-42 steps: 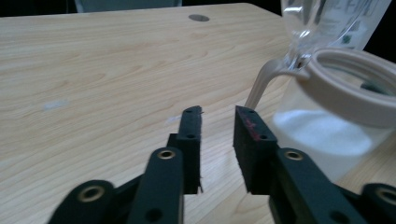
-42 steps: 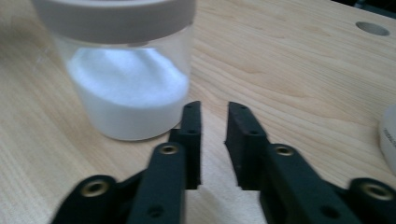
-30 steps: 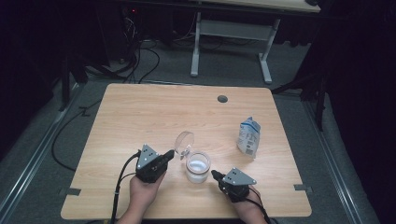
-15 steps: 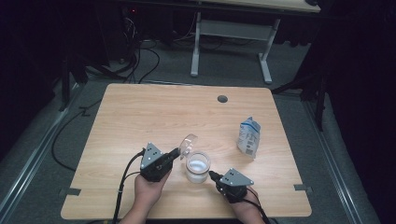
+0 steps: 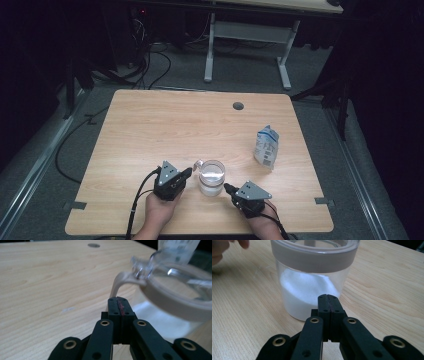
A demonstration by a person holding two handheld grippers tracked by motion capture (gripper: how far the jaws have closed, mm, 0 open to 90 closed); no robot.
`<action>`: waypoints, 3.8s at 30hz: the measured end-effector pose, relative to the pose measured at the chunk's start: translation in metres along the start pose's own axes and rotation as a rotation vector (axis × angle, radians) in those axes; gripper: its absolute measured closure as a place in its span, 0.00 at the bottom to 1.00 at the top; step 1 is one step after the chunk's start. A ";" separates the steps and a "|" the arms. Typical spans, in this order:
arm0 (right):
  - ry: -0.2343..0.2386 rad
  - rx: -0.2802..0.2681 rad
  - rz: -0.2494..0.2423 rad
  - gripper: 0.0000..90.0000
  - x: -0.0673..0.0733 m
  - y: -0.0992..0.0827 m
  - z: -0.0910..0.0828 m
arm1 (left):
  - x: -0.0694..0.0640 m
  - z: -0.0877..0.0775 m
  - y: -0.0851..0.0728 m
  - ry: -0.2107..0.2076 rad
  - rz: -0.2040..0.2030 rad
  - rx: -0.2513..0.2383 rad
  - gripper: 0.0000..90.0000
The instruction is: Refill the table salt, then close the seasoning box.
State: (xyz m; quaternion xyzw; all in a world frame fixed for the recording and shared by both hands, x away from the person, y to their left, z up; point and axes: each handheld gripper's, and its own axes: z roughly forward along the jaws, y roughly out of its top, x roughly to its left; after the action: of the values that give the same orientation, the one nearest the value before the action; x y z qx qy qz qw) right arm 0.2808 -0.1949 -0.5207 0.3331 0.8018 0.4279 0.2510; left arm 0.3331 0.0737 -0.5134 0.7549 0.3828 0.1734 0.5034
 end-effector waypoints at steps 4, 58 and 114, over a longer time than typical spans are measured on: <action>-0.002 -0.002 0.005 1.00 -0.002 -0.001 -0.001 | -0.001 0.007 0.000 0.019 0.014 0.013 1.00; -0.057 -0.022 0.055 1.00 -0.020 0.009 0.001 | 0.081 -0.064 -0.022 0.245 -0.104 -0.037 0.86; -0.095 -0.059 0.100 0.73 -0.040 0.001 -0.009 | 0.084 -0.066 -0.027 0.233 -0.090 -0.016 0.77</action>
State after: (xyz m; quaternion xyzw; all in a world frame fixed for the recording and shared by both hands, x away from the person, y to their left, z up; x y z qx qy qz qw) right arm 0.3010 -0.2285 -0.5104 0.3850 0.7586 0.4469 0.2767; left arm 0.3337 0.1833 -0.5198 0.7078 0.4706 0.2402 0.4689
